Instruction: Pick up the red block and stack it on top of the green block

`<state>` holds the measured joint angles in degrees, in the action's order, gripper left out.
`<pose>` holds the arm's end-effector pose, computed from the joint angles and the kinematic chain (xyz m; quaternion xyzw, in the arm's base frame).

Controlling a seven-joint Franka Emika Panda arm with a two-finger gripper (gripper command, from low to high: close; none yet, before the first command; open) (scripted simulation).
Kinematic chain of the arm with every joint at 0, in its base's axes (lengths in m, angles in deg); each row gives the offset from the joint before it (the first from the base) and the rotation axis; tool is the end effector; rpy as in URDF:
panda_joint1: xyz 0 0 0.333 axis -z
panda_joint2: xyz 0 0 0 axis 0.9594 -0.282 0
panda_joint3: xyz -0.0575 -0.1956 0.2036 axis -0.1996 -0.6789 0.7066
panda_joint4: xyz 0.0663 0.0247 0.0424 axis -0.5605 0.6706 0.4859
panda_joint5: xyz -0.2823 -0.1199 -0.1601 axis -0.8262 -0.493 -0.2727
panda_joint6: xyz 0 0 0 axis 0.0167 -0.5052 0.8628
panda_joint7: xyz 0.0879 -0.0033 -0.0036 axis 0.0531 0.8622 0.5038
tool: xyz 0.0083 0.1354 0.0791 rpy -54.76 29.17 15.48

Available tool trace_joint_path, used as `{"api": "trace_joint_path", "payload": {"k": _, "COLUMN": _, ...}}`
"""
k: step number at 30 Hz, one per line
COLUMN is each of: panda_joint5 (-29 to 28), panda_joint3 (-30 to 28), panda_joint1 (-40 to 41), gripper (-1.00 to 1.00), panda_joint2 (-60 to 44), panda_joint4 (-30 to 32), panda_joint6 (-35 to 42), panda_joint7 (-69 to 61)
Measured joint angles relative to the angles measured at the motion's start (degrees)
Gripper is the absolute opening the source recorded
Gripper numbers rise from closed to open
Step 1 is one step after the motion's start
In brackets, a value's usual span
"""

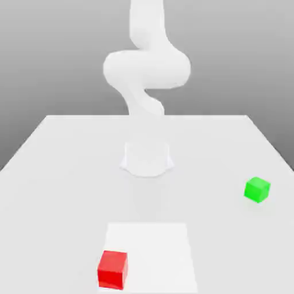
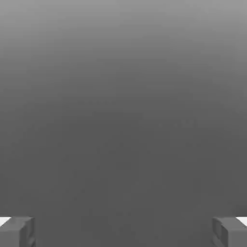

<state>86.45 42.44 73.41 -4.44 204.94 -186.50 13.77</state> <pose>0.3841 -0.0058 0.6159 -0.8594 0.3678 -0.3247 0.1440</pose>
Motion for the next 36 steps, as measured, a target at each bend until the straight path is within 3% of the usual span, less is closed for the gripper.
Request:
{"api": "trace_joint_path", "payload": {"k": 24, "panda_joint5": 2.6, "panda_joint3": -5.1, "panda_joint1": 1.8, "gripper": 0.00, "panda_joint2": -50.1, "panda_joint4": 9.8, "panda_joint6": -19.7, "panda_joint7": -2.4}}
{"api": "trace_joint_path", "payload": {"k": 29, "panda_joint5": 4.3, "panda_joint3": -3.6, "panda_joint1": 3.2, "gripper": 0.00, "panda_joint2": -60.4, "panda_joint4": 8.9, "panda_joint6": -27.6, "panda_joint7": -3.7}}
{"api": "trace_joint_path", "payload": {"k": 30, "panda_joint5": 4.6, "panda_joint3": -3.3, "panda_joint1": 3.4, "gripper": -1.00, "panda_joint2": -61.9, "panda_joint4": 8.6, "panda_joint6": -28.8, "panda_joint7": -3.9}}
{"api": "trace_joint_path", "payload": {"k": 36, "panda_joint5": 4.7, "panda_joint3": -3.1, "panda_joint1": 3.6, "gripper": -1.00, "panda_joint2": -62.6, "panda_joint4": 8.5, "panda_joint6": -29.4, "panda_joint7": -4.0}}
